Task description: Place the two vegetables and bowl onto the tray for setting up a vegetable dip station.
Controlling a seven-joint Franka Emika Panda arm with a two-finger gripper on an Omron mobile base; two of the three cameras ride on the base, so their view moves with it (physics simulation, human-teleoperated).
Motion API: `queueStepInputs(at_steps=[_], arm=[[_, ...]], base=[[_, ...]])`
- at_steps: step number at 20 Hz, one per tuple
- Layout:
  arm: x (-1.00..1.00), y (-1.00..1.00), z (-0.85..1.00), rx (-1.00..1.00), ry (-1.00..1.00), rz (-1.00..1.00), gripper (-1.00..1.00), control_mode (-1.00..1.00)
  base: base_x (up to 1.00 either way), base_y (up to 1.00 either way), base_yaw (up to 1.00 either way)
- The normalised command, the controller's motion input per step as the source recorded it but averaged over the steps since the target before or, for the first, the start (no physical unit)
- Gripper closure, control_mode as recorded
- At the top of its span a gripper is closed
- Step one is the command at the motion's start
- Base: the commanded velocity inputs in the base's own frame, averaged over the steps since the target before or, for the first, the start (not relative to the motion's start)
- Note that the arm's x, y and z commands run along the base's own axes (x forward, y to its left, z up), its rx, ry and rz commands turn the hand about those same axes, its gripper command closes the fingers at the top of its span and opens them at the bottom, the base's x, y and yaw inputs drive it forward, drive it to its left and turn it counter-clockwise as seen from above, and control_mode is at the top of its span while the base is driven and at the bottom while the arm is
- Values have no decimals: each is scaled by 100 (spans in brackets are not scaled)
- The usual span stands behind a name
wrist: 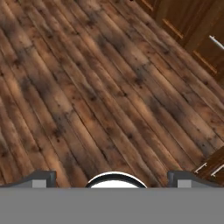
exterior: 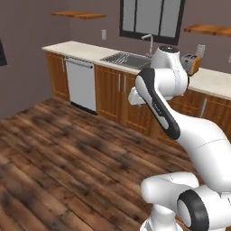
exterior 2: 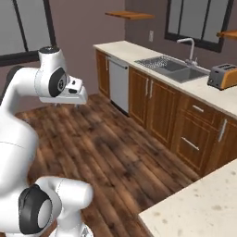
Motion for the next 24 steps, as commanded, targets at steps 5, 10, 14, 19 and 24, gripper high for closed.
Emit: queueStepInputs(at_steps=[5,10,14,19,24], arm=[[0,0,0,0,0,0,-100,100],[0,0,0,0,0,0,-100,100],[0,0,0,0,0,0,-100,100],[0,0,0,0,0,0,-100,100],[0,0,0,0,0,0,-100,100]], base=[[42,29,-52],[46,32,-46],[45,31,-46],[46,32,-46],[46,32,-46]])
